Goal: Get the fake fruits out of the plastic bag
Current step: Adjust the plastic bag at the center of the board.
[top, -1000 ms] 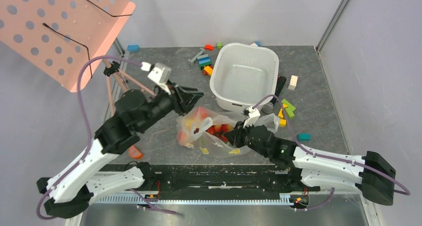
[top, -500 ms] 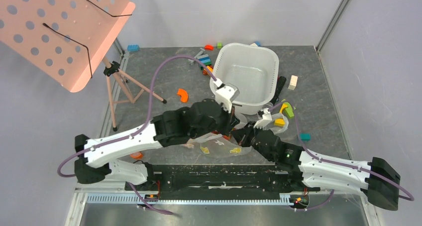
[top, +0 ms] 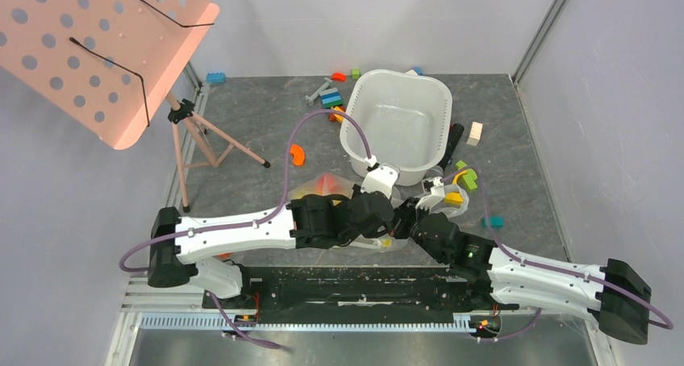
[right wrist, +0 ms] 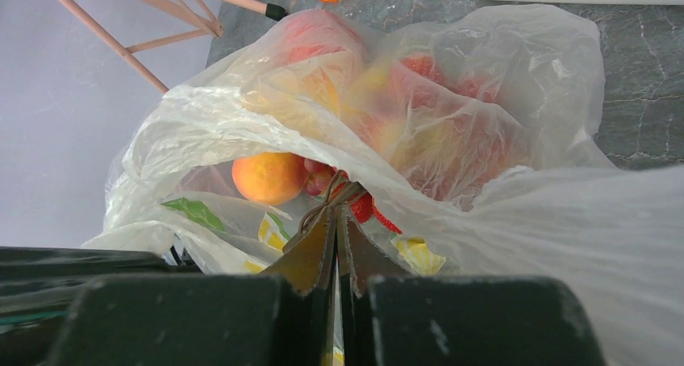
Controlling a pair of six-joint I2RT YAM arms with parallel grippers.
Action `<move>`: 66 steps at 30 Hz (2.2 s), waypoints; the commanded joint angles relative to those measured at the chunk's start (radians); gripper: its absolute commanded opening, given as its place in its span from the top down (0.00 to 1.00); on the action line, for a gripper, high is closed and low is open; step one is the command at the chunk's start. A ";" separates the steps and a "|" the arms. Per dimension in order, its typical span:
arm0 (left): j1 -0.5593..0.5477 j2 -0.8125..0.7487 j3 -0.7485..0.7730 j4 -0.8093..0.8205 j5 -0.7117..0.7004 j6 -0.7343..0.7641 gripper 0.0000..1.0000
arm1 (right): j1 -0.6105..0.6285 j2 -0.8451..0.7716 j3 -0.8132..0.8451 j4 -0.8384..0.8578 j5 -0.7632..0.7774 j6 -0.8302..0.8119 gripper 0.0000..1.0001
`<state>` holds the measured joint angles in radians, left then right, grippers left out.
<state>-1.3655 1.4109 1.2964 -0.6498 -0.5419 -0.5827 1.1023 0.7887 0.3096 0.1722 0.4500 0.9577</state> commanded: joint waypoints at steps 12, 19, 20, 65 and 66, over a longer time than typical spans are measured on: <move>0.028 0.121 -0.107 0.082 -0.128 -0.048 0.98 | 0.002 0.014 -0.007 0.041 -0.006 -0.027 0.99; 0.089 0.119 -0.180 0.085 -0.127 -0.049 0.98 | 0.003 0.090 0.072 -0.104 0.021 -0.066 0.98; 0.100 0.110 -0.191 0.081 -0.129 -0.048 0.98 | 0.002 0.105 0.088 -0.129 0.029 -0.076 0.98; 0.295 -0.397 -0.542 0.206 0.117 0.103 0.98 | 0.011 0.428 0.339 -0.051 -0.107 -0.382 0.88; 0.294 -0.392 -0.544 0.207 0.117 0.101 0.98 | 0.013 0.449 0.348 -0.053 -0.116 -0.384 0.88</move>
<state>-1.0729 1.0126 0.7620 -0.4747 -0.4412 -0.5072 1.1088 1.1748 0.5903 0.0742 0.3328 0.5938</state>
